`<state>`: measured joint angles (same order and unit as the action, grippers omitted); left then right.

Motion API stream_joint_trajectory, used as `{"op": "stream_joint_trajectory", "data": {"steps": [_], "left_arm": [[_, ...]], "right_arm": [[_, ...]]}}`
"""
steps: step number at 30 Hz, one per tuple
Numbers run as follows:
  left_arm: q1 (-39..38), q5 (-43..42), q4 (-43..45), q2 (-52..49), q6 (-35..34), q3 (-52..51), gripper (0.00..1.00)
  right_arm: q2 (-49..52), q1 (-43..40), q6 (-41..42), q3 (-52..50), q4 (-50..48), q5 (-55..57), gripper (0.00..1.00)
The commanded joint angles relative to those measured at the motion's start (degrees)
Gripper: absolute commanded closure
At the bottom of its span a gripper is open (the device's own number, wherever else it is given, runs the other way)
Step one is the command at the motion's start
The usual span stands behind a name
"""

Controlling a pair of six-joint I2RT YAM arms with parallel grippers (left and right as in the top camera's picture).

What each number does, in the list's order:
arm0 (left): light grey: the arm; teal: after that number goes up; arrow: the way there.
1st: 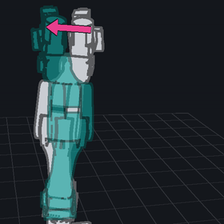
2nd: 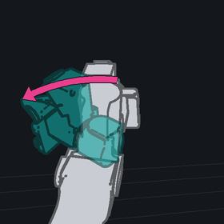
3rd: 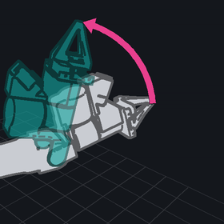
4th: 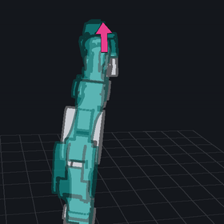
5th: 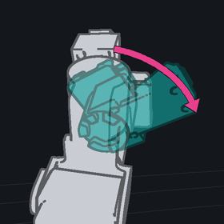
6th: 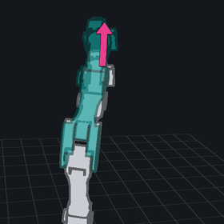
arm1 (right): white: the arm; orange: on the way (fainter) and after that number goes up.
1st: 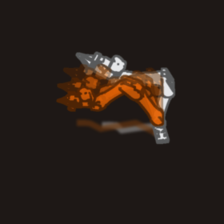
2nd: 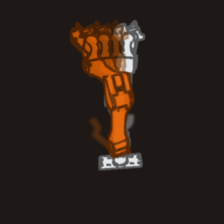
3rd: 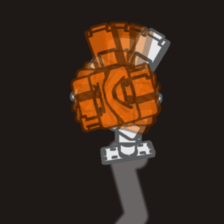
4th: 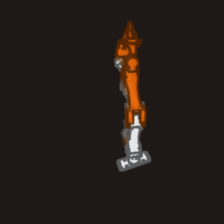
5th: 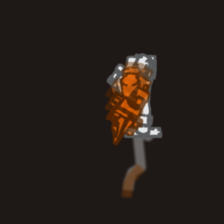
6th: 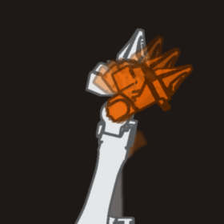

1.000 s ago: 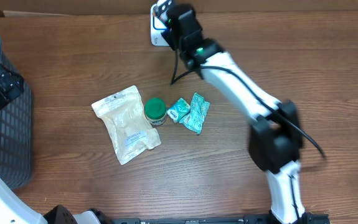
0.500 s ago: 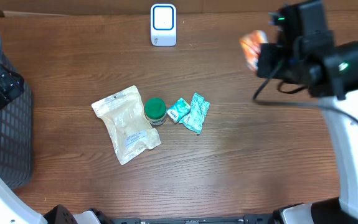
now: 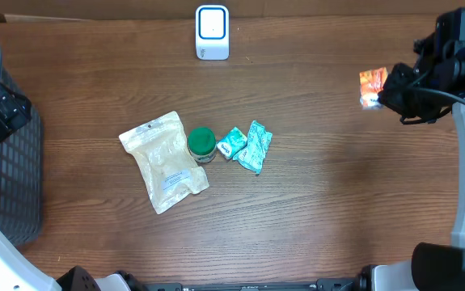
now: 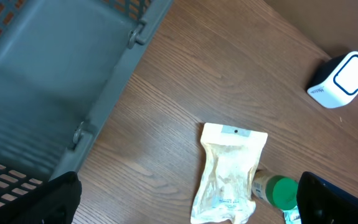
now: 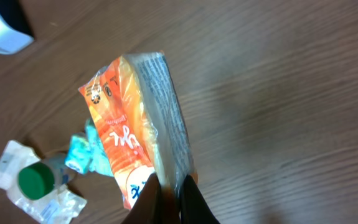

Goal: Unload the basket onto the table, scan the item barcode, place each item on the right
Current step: 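Move the Kleenex pack right and release it on the table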

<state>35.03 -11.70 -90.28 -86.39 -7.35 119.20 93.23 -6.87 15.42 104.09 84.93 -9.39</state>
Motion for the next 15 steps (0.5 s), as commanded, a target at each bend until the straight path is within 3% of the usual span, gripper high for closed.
{"op": "stream_joint_trajectory", "data": {"steps": [1,5,15], "left_arm": [[0.2,0.1,0.1,-0.2,-0.5,0.5,0.0],[0.2,0.1,0.1,-0.2,-0.5,0.5,0.0],[0.2,0.1,0.1,-0.2,-0.5,0.5,0.0]], "right_arm": [[-0.3,-1.0,-0.9,-7.1,-2.9,-1.4,0.96],[-0.3,-1.0,0.6,-16.9,-10.5,-1.8,0.96],[0.1,-7.2,14.6,-36.4,-30.5,1.4,0.96]]}}
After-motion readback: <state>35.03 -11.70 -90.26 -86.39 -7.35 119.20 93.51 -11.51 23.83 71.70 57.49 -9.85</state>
